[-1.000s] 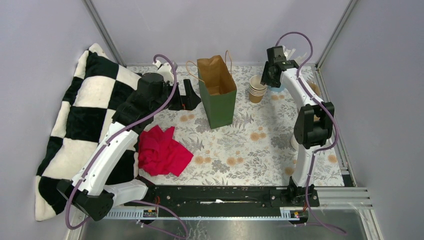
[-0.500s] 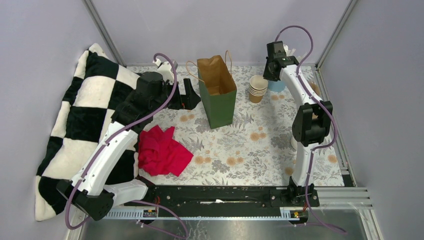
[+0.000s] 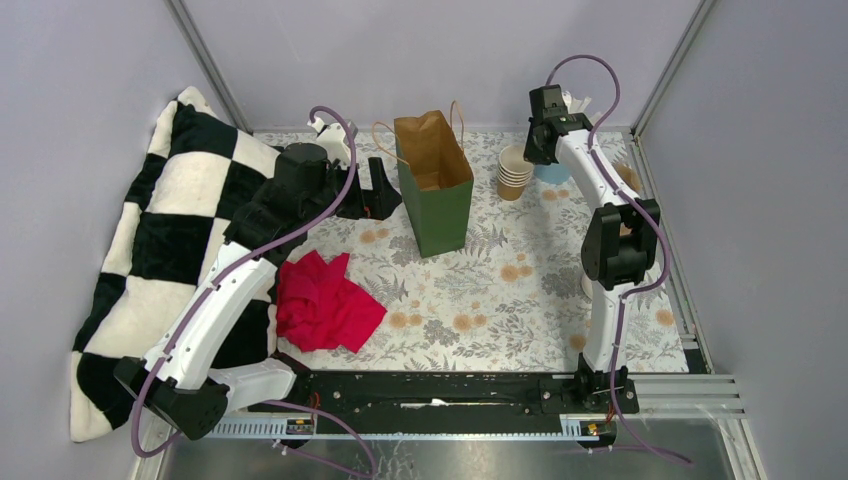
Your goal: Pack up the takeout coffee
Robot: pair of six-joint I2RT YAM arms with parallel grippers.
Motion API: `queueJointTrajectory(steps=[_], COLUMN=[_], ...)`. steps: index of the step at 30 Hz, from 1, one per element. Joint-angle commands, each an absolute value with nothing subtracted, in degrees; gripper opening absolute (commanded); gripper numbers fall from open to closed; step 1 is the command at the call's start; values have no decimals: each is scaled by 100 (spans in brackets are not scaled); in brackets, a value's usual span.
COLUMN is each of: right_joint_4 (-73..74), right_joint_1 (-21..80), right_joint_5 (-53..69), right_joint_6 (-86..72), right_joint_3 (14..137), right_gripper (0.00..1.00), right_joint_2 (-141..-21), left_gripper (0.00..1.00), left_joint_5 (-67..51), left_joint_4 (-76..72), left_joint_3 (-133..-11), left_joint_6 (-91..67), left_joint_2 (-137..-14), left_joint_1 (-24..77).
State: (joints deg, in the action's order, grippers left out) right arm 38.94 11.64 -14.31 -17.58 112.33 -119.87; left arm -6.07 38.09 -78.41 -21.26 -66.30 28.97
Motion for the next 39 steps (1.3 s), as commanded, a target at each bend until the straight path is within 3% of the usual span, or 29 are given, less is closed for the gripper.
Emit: queueJointTrajectory(steps=[1, 4, 8, 13, 18, 39], right_joint_4=[4039, 4042, 4021, 4065, 4340, 3953], right_joint_1=[1230, 1230, 1229, 1230, 1230, 883], right_joint_5=[-1636, -1652, -1660, -1635, -1738, -786], right_joint_6=[-1704, -1696, -1645, -1637, -1675, -2099], right_joint_3=[11472, 11456, 11472, 11599, 11853, 10888], right_gripper=[10, 19, 20, 14, 1, 0], right_joint_2=[-12015, -12012, -12025, -12093, -12133, -10920], left_gripper=[99, 99, 99, 99, 99, 99], left_joint_5=[-672, -677, -677, -681, -677, -804], left_joint_4=[3701, 3709, 3704, 3703, 3704, 3685], left_joint_3=[-8082, -8084, -8061, -8049, -8059, -8135], left_joint_6=[-2048, -2048, -2048, -2031, -2013, -2052], left_joint_2=[-6619, -6616, -6591, -6574, -6557, -6566], left_joint_1=[2909, 2909, 2909, 2909, 2909, 2910])
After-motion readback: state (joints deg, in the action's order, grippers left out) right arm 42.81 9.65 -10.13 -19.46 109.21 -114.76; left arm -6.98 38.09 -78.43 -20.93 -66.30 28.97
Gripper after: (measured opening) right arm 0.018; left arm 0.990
